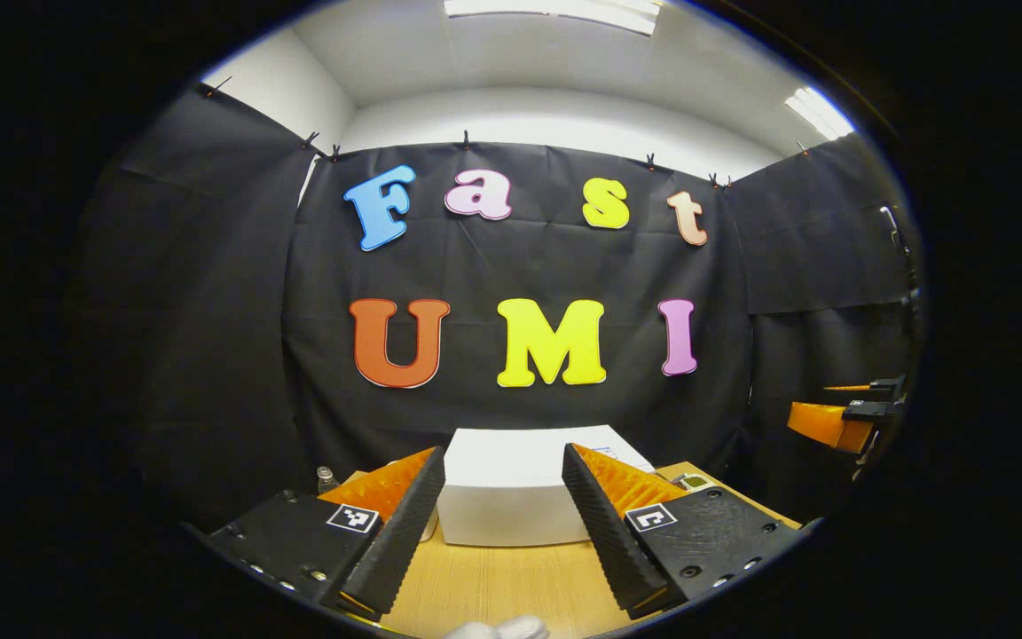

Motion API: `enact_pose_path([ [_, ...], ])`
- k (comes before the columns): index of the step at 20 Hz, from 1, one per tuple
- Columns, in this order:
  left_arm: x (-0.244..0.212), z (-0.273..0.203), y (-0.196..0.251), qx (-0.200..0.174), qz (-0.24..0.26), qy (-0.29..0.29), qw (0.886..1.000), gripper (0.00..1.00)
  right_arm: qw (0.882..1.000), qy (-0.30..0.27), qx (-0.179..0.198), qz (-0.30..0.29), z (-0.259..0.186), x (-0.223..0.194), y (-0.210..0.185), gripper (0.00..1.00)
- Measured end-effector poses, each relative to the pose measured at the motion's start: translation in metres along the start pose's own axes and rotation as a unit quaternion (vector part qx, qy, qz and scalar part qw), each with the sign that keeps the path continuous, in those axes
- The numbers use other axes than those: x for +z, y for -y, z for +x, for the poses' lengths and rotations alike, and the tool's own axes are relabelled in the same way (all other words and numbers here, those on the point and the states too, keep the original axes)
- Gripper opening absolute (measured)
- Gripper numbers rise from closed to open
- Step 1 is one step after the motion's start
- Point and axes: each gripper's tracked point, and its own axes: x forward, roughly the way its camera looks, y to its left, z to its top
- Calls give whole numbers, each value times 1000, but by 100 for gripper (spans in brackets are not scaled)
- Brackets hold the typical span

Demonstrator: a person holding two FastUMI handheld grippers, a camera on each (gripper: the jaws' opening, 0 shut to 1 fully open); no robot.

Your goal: Open the microwave oven with the left hand, put the food in, and close the microwave oven.

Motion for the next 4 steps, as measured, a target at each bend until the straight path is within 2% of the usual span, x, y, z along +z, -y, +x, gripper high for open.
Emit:
enact_pose_path([
  [4,-3,1,0,-1,0,-4,1000,86,1000,2,-6,-2,-3,0,4,91],
])
